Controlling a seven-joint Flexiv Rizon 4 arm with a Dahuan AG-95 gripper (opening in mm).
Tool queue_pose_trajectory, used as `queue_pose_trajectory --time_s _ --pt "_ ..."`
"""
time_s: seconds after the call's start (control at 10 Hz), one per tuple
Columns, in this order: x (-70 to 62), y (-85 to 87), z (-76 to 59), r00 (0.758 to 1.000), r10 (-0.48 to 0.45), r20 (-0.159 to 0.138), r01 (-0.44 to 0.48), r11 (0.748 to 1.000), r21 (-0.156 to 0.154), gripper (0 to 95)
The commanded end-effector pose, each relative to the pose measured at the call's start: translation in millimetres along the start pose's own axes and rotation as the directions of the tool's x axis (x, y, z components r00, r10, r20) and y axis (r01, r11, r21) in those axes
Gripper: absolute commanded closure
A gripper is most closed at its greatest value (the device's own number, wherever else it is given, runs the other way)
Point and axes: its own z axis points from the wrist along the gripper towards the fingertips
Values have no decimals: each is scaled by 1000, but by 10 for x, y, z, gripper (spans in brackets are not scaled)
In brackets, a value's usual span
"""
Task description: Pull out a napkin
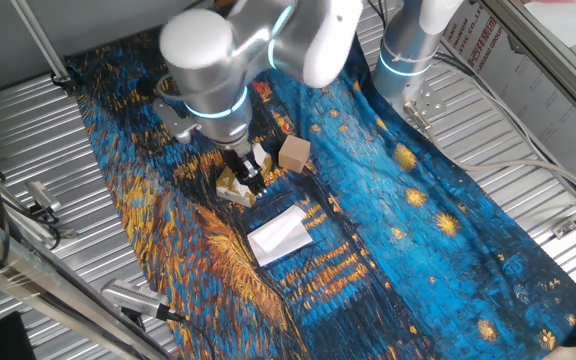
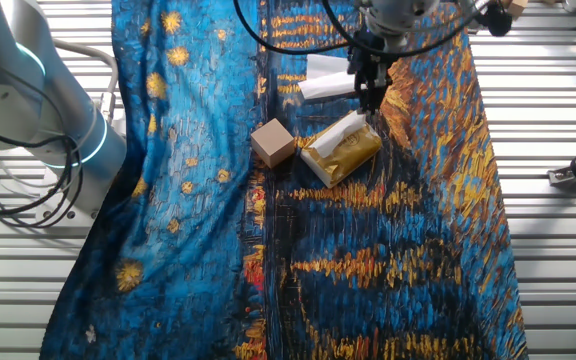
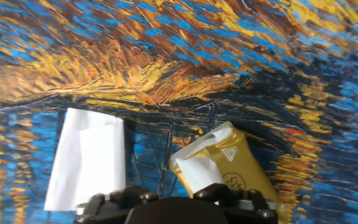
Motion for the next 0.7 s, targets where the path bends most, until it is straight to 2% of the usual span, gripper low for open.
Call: queue_pose_trajectory --time_s 0.1,0.3,0.4,0.5,0.7 --pt "-15 -5 76 999 -28 -20 29 996 84 0" --pt "-21 -4 129 999 -38 -38 43 990 131 0" --pt "-26 -2 180 997 -46 -64 57 982 179 0" --pt "-26 -2 194 996 -46 -76 60 980 192 0" --pt "-17 2 217 990 -63 -126 93 963 252 0"
